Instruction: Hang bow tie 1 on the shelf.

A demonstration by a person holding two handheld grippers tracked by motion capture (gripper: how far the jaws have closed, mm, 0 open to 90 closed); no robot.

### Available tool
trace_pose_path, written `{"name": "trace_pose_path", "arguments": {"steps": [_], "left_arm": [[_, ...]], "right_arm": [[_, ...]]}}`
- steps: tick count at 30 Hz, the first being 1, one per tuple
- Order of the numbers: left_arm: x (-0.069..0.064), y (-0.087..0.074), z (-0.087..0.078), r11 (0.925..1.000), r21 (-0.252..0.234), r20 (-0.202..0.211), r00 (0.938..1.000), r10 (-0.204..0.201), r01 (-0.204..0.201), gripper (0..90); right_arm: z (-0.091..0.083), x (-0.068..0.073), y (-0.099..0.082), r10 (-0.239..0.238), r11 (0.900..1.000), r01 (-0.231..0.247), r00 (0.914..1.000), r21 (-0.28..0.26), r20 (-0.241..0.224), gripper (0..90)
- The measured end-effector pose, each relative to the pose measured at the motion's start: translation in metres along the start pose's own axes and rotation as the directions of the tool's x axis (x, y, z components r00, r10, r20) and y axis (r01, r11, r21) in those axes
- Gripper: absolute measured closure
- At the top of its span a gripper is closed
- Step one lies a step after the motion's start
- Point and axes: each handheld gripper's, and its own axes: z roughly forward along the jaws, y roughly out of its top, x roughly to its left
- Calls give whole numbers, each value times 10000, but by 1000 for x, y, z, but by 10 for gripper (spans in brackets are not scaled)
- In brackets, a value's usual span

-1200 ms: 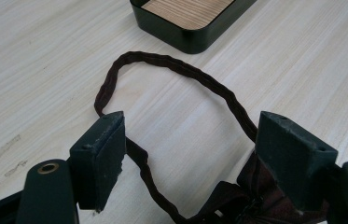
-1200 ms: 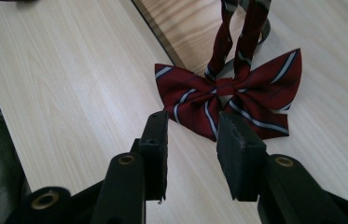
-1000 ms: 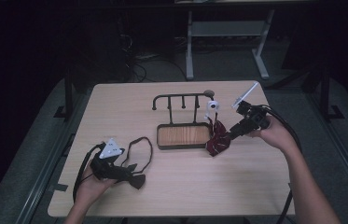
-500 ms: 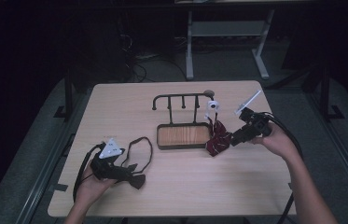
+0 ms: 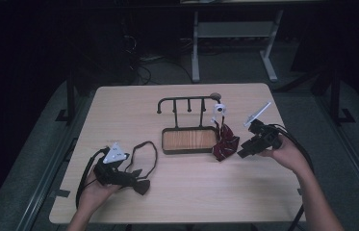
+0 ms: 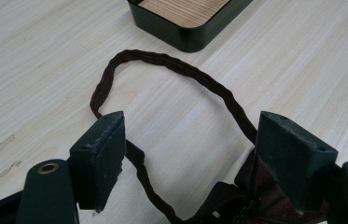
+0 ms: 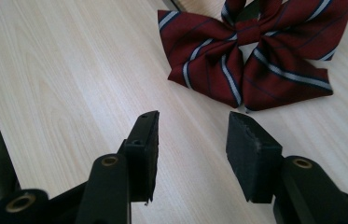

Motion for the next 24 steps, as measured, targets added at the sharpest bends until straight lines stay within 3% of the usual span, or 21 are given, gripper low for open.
{"name": "trace_pose_path", "arguments": {"steps": [7, 22, 24], "left_arm": [[-1, 0, 1, 10000, 9, 13, 10000, -62, 62, 250], [0, 0, 0, 10000, 78, -16, 10000, 34, -34, 250], [0, 0, 1, 9999, 113, 4, 10000, 34, -34, 250]], "right_arm": [[9, 4, -6, -75, 9998, 74, 9999, 173, 101, 527], [16, 13, -20, -38, 9999, 40, 9999, -128, 165, 483], [16, 16, -23, -63, 9999, 68, 9991, -125, 415, 482]]}}
